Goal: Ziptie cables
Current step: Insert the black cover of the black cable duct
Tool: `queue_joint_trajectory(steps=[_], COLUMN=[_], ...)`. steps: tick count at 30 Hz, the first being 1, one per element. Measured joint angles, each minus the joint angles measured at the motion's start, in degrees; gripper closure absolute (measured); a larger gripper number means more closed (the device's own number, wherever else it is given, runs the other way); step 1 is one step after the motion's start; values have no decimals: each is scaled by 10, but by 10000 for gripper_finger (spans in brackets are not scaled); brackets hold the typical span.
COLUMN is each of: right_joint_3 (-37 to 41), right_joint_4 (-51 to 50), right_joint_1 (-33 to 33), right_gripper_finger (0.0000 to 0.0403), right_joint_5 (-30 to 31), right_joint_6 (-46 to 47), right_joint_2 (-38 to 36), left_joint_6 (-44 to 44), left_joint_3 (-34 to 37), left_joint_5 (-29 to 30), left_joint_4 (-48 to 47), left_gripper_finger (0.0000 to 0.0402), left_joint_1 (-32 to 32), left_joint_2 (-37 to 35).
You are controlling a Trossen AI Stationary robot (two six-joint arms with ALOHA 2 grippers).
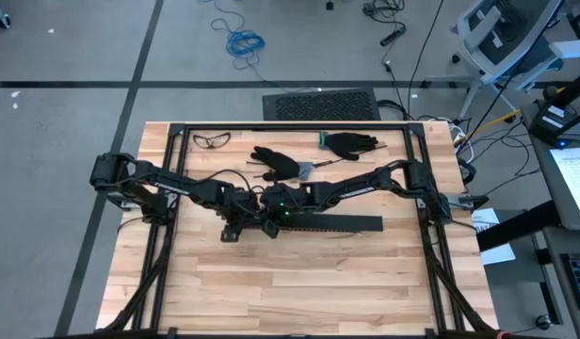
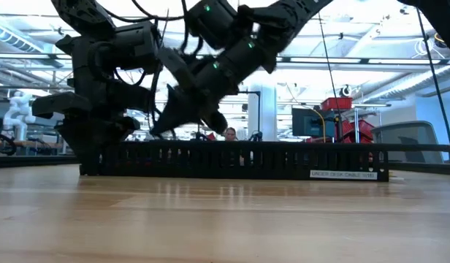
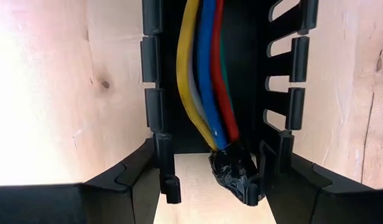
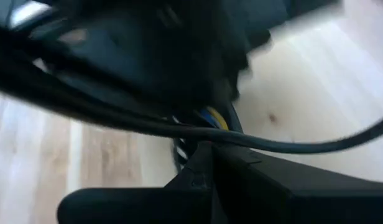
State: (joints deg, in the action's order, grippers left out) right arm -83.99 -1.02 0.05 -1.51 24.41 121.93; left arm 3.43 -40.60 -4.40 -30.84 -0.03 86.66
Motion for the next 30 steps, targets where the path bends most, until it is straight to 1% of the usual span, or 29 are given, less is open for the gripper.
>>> queue_joint_trajectory(steps=[9, 14, 17, 20, 23, 25, 27, 30], right_joint_3=[-61, -91, -95, -93, -94, -94, -84, -44], right_joint_4=[-87, -166, -254, -377, -492, -556, -586, -585], right_joint_1=[0, 0, 0, 3, 11, 21, 32, 47], right_gripper_finger=[403, 403, 403, 403, 403, 403, 403, 403], right_joint_5=[-6, -14, -15, -15, 4, 22, 26, 26], right_joint_6=[-52, -101, -133, -144, -149, -159, -160, -147], right_joint_2=[-4, -40, -81, -122, -155, -159, -156, -158], left_joint_6=[0, 1, 1, 1, 0, 0, 0, -1], left_joint_3=[0, 0, -1, -1, -1, -1, -1, -1], left_joint_5=[2, 4, 4, 4, 4, 4, 4, 5], left_joint_4=[5, 6, 6, 6, 6, 6, 6, 6], left_gripper_finger=[170, 170, 170, 170, 170, 170, 170, 170], left_joint_1=[0, 0, 0, 0, 0, 0, 0, 0], left_joint_2=[0, 0, 0, 0, 0, 0, 0, 0])
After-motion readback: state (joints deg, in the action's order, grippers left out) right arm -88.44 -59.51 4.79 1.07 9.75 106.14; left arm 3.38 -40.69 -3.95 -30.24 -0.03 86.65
